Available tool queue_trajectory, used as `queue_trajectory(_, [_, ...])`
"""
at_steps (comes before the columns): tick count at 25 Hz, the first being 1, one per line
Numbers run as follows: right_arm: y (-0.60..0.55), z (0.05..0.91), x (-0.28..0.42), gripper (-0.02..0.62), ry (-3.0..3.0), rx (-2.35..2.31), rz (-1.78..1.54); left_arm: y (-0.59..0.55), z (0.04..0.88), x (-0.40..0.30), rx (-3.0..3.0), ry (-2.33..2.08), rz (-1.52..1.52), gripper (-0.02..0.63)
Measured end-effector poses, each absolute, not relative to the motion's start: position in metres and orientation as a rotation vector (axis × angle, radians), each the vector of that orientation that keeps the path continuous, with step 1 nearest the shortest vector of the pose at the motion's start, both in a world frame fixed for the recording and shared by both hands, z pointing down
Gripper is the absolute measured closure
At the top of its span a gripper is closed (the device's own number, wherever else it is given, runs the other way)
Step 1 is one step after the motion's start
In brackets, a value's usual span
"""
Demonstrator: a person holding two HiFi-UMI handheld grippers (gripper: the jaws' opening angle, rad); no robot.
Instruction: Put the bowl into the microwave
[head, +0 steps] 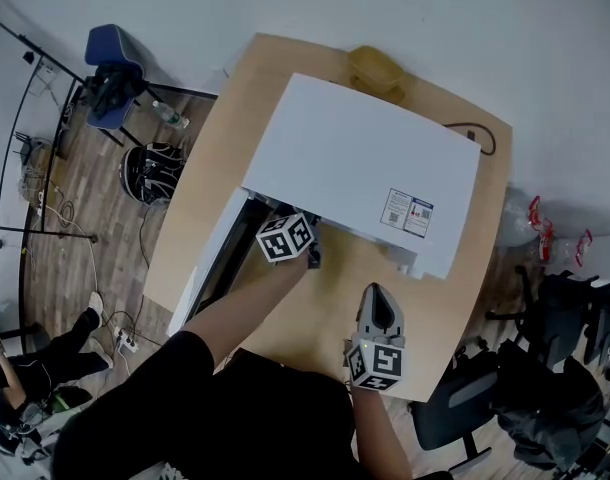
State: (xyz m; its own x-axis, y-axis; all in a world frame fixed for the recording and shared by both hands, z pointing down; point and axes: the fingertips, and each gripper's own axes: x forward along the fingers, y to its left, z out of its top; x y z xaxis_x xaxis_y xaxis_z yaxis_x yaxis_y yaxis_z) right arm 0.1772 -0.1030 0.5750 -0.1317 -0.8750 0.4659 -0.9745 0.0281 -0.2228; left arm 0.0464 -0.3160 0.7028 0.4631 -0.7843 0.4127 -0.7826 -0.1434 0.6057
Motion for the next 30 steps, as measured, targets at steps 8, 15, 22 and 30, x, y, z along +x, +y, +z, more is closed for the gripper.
queue_trajectory(8, [-0.099, 0.571, 0.174, 0.535, -2.092, 1.883, 0.640, -0.321, 0.704, 0.062, 2.034, -1.268, 0.062, 0.273])
queue_trajectory(15, [-0.097, 0.571, 0.176, 0.535, -2.085, 1.886, 0.656, -0.323, 0.705, 0.054, 2.052, -1.314, 0.082, 0.258])
queue_trajectory(22, [-0.096, 0.569, 0.159, 0.535, -2.121, 1.846, 0.651, -0.325, 0.691, 0.045, 2.138, -1.320, 0.034, 0.252])
queue_trajectory(30, [-0.096, 0.542, 0.128, 0.535, -2.233, 1.856, 0.738, -0.299, 0.688, 0.026, 2.077, -1.326, -0.023, 0.250])
